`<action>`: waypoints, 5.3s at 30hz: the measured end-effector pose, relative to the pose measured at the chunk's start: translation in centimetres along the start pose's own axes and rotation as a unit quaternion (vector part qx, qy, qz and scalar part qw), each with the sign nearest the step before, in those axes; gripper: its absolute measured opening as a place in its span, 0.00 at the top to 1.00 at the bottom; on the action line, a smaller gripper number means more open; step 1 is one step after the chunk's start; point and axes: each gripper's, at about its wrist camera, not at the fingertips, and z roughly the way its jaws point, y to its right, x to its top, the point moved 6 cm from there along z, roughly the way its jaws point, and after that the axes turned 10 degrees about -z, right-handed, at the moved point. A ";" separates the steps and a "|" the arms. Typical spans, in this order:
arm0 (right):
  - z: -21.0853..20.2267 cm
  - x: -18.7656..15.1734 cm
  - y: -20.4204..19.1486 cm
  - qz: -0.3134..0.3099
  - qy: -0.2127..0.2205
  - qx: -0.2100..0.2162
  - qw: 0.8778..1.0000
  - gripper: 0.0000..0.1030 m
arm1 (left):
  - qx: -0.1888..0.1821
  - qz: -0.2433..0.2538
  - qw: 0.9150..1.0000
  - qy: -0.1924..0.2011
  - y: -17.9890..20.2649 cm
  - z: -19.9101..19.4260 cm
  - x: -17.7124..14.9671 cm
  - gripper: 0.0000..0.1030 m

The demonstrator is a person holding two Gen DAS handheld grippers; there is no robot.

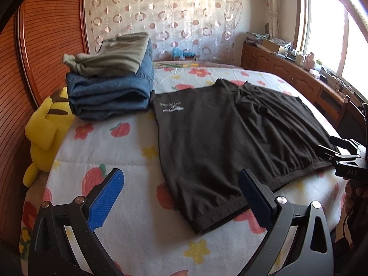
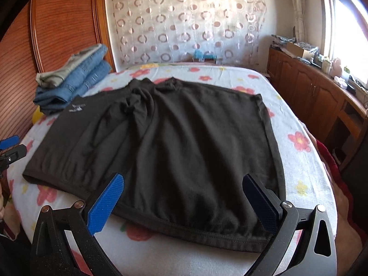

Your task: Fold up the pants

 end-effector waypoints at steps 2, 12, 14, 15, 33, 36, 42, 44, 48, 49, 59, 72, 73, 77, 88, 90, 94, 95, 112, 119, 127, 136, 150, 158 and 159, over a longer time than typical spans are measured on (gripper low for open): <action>-0.3 -0.1 0.0 0.000 -0.005 0.003 1.000 0.00 | -0.001 -0.002 1.000 -0.005 -0.4 0.1 -0.3 0.03; -3.1 -0.5 -0.2 -0.020 -0.013 -0.013 1.000 0.00 | -0.019 -0.006 1.000 -0.015 -1.7 -0.3 -1.9 0.03; -3.9 -0.5 -0.2 -0.022 -0.013 -0.014 1.000 0.00 | -0.025 -0.007 0.999 -0.019 -1.7 -0.4 -2.1 0.09; -4.5 -0.6 -0.2 -0.024 -0.013 -0.013 1.000 0.00 | -0.029 -0.008 0.999 -0.022 -1.7 -0.5 -2.3 0.10; -4.3 -2.2 -0.1 -0.041 0.007 -0.003 0.999 0.00 | -0.086 -0.010 0.995 -0.059 -0.9 -0.4 -3.9 0.63; -2.9 -0.8 0.3 -0.042 0.006 -0.002 0.999 0.00 | -0.085 -0.007 0.995 -0.059 -0.8 -0.4 -4.0 0.63; -2.1 0.2 0.3 -0.045 0.005 0.000 0.999 0.00 | -0.117 -0.011 0.991 -0.063 -0.3 -0.8 -3.6 0.88; -1.7 0.7 -0.1 -0.048 0.008 0.000 0.999 0.00 | -0.119 -0.008 0.991 -0.052 -0.2 -1.4 -2.9 0.90; -1.6 0.7 -0.1 -0.050 0.008 0.004 0.999 0.00 | -0.123 -0.001 0.992 -0.037 0.4 -2.1 -1.6 0.92; -1.6 0.7 -0.2 -0.051 0.007 0.005 0.999 0.00 | -0.125 0.003 0.992 -0.034 0.7 -2.3 -1.3 0.93; -2.2 0.8 0.9 -0.039 0.002 0.022 0.999 0.25 | -0.158 0.031 0.987 -0.014 4.3 -2.8 1.8 0.94; -4.1 0.2 3.2 -0.019 0.008 0.016 1.000 0.50 | -0.199 0.086 0.976 0.001 10.8 -1.8 6.0 0.94; -4.2 0.2 3.4 -0.018 0.010 0.016 1.000 0.50 | -0.203 0.089 0.975 0.002 11.4 -1.8 6.2 0.94; -4.9 0.1 4.1 -0.012 0.017 0.014 1.000 0.50 | -0.218 0.104 0.970 -0.001 13.7 -1.3 6.9 0.94; -5.2 -1.0 5.1 -0.004 0.024 0.016 1.000 0.50 | -0.228 0.129 0.964 -0.040 17.8 1.7 5.0 0.94; -5.1 -1.1 5.3 -0.002 0.023 0.017 1.000 0.50 | -0.222 0.134 0.965 -0.045 18.0 2.2 4.6 0.94; -4.9 -1.0 5.5 0.002 0.021 0.017 1.000 0.50 | -0.208 0.132 0.968 -0.050 17.7 2.4 4.2 0.90; -5.0 -1.0 5.5 0.002 0.021 0.017 1.000 0.50 | -0.203 0.131 0.969 -0.048 17.6 2.3 4.1 0.80; -5.0 1.6 3.3 -0.010 0.045 0.048 0.998 0.56 | -0.141 0.077 0.986 -0.051 9.6 3.7 3.0 0.26; -4.5 3.8 1.4 -0.039 0.056 0.075 0.995 0.65 | -0.121 0.073 0.987 -0.081 7.9 5.3 0.8 0.26; -1.1 5.2 0.2 -0.040 0.028 0.121 0.992 0.70 | -0.119 0.070 0.987 -0.082 7.3 5.5 -0.1 0.26; 2.1 5.7 -1.2 -0.042 -0.006 0.141 0.989 0.70 | -0.122 0.071 0.988 -0.068 7.1 5.2 -0.3 0.26; -1.4 7.4 -1.4 -0.075 0.059 0.120 0.988 0.93 | -0.126 0.040 0.989 -0.063 6.7 5.1 0.3 0.26; -1.6 6.4 -2.3 -0.080 0.056 0.118 0.988 0.93 | -0.129 0.045 0.989 -0.056 7.0 4.8 0.4 0.26; -1.5 6.1 -2.4 -0.081 0.054 0.121 0.988 0.93 | -0.129 0.045 0.989 -0.056 7.0 4.8 0.4 0.26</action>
